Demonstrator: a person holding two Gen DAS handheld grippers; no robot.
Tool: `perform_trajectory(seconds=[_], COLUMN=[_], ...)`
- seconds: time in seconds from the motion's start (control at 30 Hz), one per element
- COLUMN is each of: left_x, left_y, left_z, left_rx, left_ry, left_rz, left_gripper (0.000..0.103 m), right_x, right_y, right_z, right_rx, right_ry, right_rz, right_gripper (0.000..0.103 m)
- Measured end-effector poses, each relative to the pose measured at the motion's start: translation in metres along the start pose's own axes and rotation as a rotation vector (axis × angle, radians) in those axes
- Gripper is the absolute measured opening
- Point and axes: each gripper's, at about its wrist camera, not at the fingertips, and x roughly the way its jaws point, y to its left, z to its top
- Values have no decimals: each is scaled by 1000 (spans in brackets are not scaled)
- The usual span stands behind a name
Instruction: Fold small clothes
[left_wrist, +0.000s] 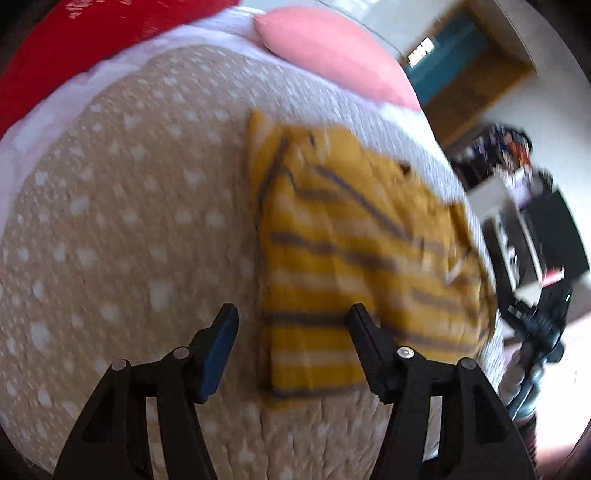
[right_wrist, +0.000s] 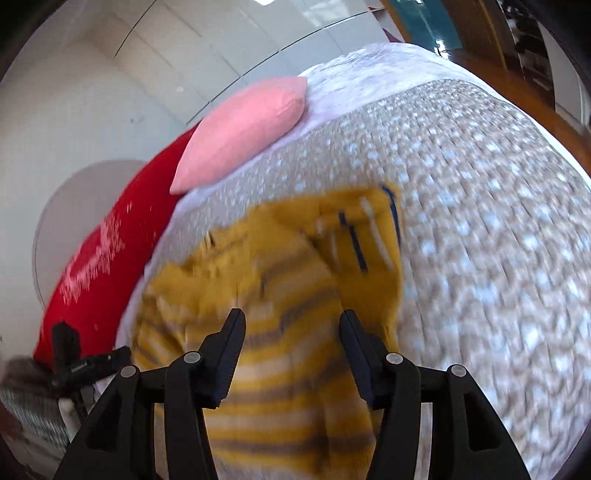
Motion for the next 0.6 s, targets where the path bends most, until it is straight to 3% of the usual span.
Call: perform_trajectory(seconds=[0.03, 0.1, 0.17, 0.2, 0.23, 0.27, 0.43, 0.53, 0.6], left_x=[1, 10, 7, 2, -6, -18, -48, -45, -44], left_y=[0, -5, -8, -9, -11, -15, -7, 3, 22], left_z=[-6, -10, -7, -2, 4, 8, 17, 7, -4], left_rx=[16, 51, 68, 73, 88, 108, 101, 69, -1], left_ry=[14, 49, 57, 56, 41, 19, -20, -37, -29], left_rz=[4, 29, 80, 107, 152, 189, 292, 303, 270], left_gripper=[58, 14, 8, 8, 7, 7, 8, 10, 16], right_x=[-4, -7, 0, 6, 8, 7, -6, -12, -25], right_y=[-1, -7, -12, -15, -16, -17, -26, -36, -35], right_z=[-8, -23, -32, -35, -36, -36, -27, -31, -31], right_rx=[-4, -3, 9, 13, 14, 7, -15, 12, 31], right_ry=[-5, -9, 33, 75, 98, 102, 53, 35, -12], right_rz=[-8, -25, -15, 7, 13, -9, -146, -169, -148], right_gripper=[58, 62, 59, 48, 16, 14, 12, 36, 39])
